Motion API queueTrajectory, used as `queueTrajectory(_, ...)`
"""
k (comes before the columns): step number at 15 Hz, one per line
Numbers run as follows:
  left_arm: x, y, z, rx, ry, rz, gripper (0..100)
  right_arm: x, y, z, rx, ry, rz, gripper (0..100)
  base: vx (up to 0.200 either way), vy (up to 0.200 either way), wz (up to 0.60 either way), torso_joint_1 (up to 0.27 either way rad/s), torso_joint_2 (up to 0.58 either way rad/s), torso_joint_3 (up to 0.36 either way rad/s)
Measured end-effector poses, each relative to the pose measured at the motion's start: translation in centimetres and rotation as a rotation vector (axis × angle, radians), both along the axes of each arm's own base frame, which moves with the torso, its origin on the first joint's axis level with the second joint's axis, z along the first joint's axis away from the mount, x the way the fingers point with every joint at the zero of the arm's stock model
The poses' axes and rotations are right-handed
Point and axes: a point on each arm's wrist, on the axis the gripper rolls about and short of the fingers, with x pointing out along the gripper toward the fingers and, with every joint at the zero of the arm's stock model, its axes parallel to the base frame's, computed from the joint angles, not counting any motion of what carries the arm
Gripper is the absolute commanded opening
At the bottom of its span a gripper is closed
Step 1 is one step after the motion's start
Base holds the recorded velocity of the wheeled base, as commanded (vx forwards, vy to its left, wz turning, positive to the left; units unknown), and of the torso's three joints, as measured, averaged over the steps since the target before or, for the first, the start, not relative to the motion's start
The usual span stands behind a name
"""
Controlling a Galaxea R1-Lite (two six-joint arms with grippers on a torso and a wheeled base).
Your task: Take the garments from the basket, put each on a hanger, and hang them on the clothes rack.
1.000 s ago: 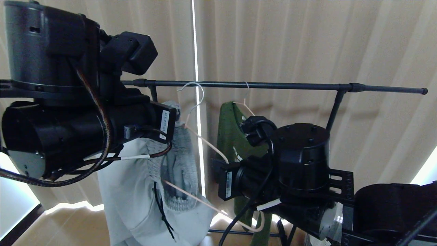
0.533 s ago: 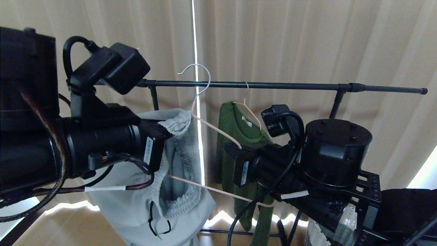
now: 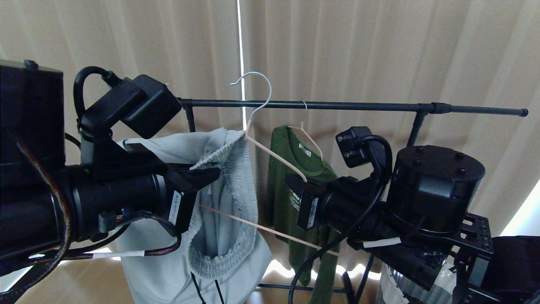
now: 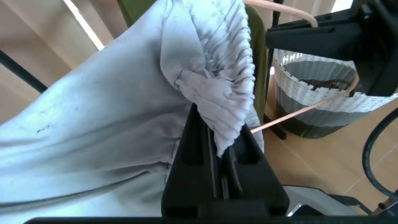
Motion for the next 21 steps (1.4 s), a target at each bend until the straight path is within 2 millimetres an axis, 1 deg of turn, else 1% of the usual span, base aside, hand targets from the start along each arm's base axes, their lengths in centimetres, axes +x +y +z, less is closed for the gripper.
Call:
queueTrajectory(5, -0.3, 0.3, -0.5, 0.025, 0.0, -0.01, 100, -0.2, -0.2, 0.0, 0.011, -0.015, 0.0, 0, 0.0, 0.0, 0.0, 0.0, 0.0, 0.0)
queueTrajectory(8, -1.2, 0.9, -0.6, 0.031, -0.038, -0.05, 100, 0.0, -1.1, 0.2, -0.008, -0.06, -0.016, 0, 0.0, 0.0, 0.0, 0.0, 0.0, 0.0)
queueTrajectory(11, -2.4, 1.9, -0.3, 0.007, -0.07, -0.07, 100, 0.8, -2.7, 0.1, -0.046, -0.098, -0.066, 0, 0.0, 0.0, 0.0, 0.0, 0.0, 0.0)
queueTrajectory(12, -2.8, 2.3, 0.0, -0.004, -0.085, -0.073, 100, 1.0, -3.7, -0.3, -0.08, -0.101, -0.09, 0, 0.0, 0.0, 0.0, 0.0, 0.0, 0.0)
queueTrajectory(13, -3.2, 2.6, 0.3, -0.009, -0.105, -0.076, 100, 1.1, -4.5, -0.6, -0.103, -0.099, -0.109, 0, 0.0, 0.0, 0.0, 0.0, 0.0, 0.0)
queueTrajectory(15, -3.5, 3.1, 0.9, -0.001, -0.166, -0.077, 100, 0.6, -5.8, -1.1, -0.129, -0.089, -0.103, 0, 0.0, 0.0, 0.0, 0.0, 0.0, 0.0)
queueTrajectory(17, -3.4, 3.7, 1.2, 0.071, -0.253, -0.078, 100, -0.3, -6.8, -1.2, -0.141, -0.092, -0.064, 0, 0.0, 0.0, 0.0, 0.0, 0.0, 0.0)
queueTrajectory(21, -2.2, 3.4, 0.8, 0.165, -0.286, -0.08, 100, -1.3, -7.7, -0.8, -0.142, -0.111, -0.049, 0, 0.0, 0.0, 0.0, 0.0, 0.0, 0.0)
